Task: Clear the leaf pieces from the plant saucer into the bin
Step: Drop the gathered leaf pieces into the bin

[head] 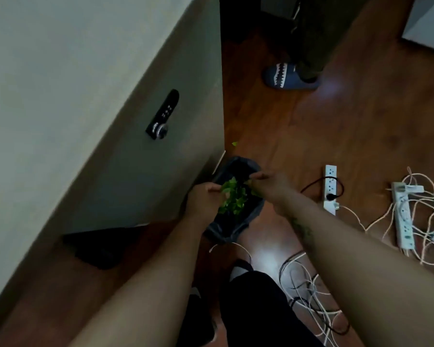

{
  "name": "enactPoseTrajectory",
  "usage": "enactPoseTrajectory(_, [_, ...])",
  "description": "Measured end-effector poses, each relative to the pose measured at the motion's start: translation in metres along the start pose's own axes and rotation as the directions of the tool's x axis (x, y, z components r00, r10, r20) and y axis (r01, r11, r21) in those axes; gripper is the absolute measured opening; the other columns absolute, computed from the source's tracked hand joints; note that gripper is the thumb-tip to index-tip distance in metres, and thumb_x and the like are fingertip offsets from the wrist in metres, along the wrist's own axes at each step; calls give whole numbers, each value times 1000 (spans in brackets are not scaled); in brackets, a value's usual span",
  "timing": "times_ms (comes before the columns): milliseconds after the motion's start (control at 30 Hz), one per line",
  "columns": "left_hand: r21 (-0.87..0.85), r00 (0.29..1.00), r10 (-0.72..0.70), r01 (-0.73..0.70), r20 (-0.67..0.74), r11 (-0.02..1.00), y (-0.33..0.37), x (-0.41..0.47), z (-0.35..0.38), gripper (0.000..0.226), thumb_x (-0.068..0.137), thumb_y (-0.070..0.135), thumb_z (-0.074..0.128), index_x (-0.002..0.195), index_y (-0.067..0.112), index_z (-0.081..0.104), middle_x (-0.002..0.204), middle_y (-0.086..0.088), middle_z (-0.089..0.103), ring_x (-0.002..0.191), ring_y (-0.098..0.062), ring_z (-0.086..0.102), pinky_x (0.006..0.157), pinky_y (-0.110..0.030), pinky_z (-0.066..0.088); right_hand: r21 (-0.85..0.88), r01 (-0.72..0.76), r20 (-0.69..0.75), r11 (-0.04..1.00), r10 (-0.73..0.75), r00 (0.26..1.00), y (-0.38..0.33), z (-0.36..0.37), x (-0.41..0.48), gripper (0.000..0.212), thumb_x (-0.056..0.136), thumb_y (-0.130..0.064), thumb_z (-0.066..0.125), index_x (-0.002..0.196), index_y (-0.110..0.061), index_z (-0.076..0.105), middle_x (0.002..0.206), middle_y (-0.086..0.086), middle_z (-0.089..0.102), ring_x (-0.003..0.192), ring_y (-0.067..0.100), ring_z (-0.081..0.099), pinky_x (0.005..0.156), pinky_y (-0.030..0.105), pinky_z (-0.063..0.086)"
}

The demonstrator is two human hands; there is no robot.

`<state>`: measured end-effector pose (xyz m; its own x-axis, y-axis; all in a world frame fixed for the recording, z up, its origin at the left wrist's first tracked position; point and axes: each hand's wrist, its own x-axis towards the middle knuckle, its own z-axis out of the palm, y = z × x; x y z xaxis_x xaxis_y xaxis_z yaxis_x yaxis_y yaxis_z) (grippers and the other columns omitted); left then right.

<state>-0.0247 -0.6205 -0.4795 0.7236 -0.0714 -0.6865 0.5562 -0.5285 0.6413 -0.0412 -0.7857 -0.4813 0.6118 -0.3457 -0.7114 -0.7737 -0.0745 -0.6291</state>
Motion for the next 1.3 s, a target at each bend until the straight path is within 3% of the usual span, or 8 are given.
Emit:
enactPoseTrajectory(167, [192, 997, 82, -80, -3, 978, -15, 24, 4, 15, 96, 17, 57, 98, 11, 70, 92, 0, 63, 87, -17, 58, 74, -28, 45, -141, 94, 23, 986, -92, 995, 18, 9, 22, 15, 91, -10, 57, 95, -7, 71, 90, 7, 64, 90, 20, 59, 84, 33, 50])
enactPoseTrajectory(367, [300, 988, 151, -133, -39, 945, -6, 25, -2, 23, 87, 28, 69, 81, 10, 55, 67, 4, 49, 60, -9, 45, 50, -25, 31, -315, 179, -21, 932, -196, 980, 4, 6, 18, 13, 90, -17, 63, 82, -7, 61, 65, -7, 51, 59, 5, 46, 44, 12, 34])
enactPoseTrajectory(500, [312, 981, 193, -176, -26, 934, 19, -8, -22, 10, 89, 15, 64, 83, 11, 56, 67, 7, 49, 66, -14, 49, 55, -24, 35, -384, 214, 6, 898, -230, 973, -27, -7, -15, 20, 91, -15, 59, 72, -19, 57, 76, 1, 59, 73, 18, 55, 52, 22, 39])
enactPoseTrajectory(633, [352, 963, 267, -257, 21, 900, 68, -59, -52, 7, 90, 20, 61, 84, 19, 63, 70, 9, 56, 68, -13, 54, 53, -22, 35, -388, 287, -62, 876, -336, 940, -79, -26, -74, 11, 89, -19, 61, 79, -16, 65, 81, -1, 63, 73, 14, 54, 53, 20, 38])
enactPoseTrajectory(767, [398, 946, 324, -299, 3, 867, 127, -111, -86, 10, 92, 33, 58, 89, 24, 63, 82, 7, 63, 77, -14, 60, 63, -27, 46, -375, 373, -83, 849, -431, 899, -137, -41, -127, 12, 91, -28, 58, 87, -21, 66, 92, -4, 64, 86, 15, 58, 67, 26, 41])
enactPoseTrajectory(967, [532, 817, 560, -416, -137, 737, 171, -182, -149, 24, 90, 36, 57, 109, 23, 61, 107, 2, 64, 100, -18, 59, 83, -34, 51, -419, 558, 3, 716, -613, 790, -239, -43, -194, 16, 93, -28, 55, 104, -20, 64, 96, -4, 64, 83, 13, 59, 65, 25, 44])
enactPoseTrajectory(1133, [664, 707, 634, -313, -314, 679, 162, -214, -223, 39, 89, 38, 56, 124, 21, 56, 122, 2, 60, 116, -20, 49, 93, -35, 46, -475, 642, 142, 601, -668, 731, -290, -9, -228, 35, 94, -30, 53, 128, -22, 55, 121, -1, 60, 106, 18, 57, 85, 32, 49])
enactPoseTrajectory(1300, [633, 689, 518, -112, -506, 766, 100, -248, -311, 59, 88, 42, 55, 141, 20, 43, 149, 1, 42, 133, -22, 36, 109, -32, 33, -454, 785, 365, 421, -716, 595, -314, 70, -265, 43, 94, -34, 53, 136, -28, 48, 140, -6, 48, 121, 18, 52, 88, 28, 43])
